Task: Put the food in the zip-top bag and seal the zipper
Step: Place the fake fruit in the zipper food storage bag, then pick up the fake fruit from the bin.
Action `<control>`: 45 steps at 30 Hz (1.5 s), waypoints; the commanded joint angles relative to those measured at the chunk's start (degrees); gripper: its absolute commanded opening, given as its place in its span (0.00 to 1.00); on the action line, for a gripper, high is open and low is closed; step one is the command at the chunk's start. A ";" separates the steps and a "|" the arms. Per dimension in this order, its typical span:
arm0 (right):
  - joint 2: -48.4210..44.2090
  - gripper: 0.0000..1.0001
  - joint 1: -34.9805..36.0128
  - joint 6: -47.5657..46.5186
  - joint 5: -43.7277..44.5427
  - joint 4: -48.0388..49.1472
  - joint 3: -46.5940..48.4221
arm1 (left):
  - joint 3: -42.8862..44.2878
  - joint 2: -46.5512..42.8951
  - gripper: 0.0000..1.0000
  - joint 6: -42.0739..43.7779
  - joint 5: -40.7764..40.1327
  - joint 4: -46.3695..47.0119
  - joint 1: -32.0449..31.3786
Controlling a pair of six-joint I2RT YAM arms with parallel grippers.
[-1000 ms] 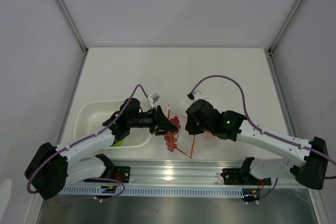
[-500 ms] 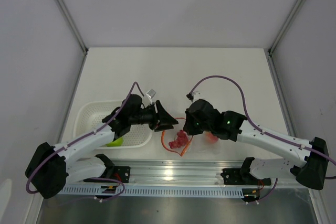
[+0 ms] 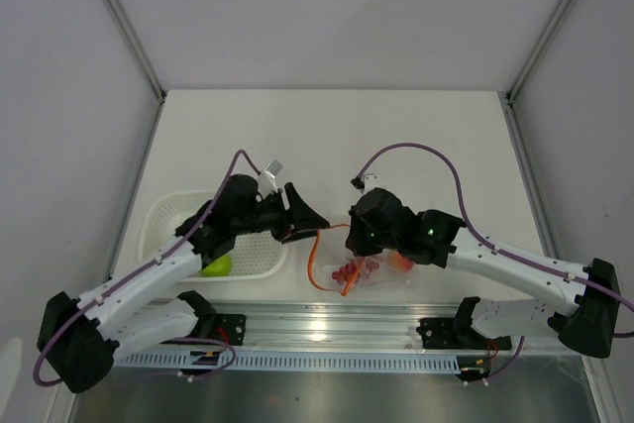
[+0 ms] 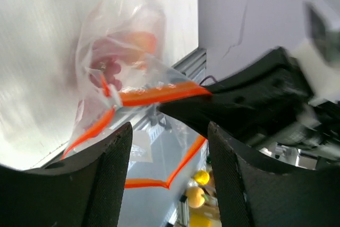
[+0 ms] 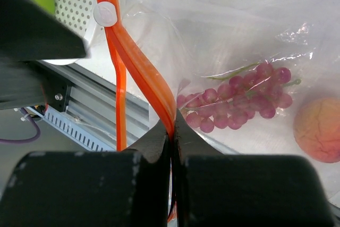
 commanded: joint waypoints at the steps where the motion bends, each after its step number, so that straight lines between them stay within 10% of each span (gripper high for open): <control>1: -1.37 0.00 0.35 0.44 1.94 0.52 1.68 | 5.41 -6.92 0.64 9.67 -8.75 -10.79 -0.26; 13: -1.55 0.00 0.35 -0.53 2.12 0.61 0.71 | 7.00 -17.05 1.00 16.63 -24.61 -36.58 9.13; 45: -0.84 0.00 0.27 -0.53 1.95 0.35 0.01 | 4.28 -14.06 1.00 -4.46 -46.76 -62.43 20.66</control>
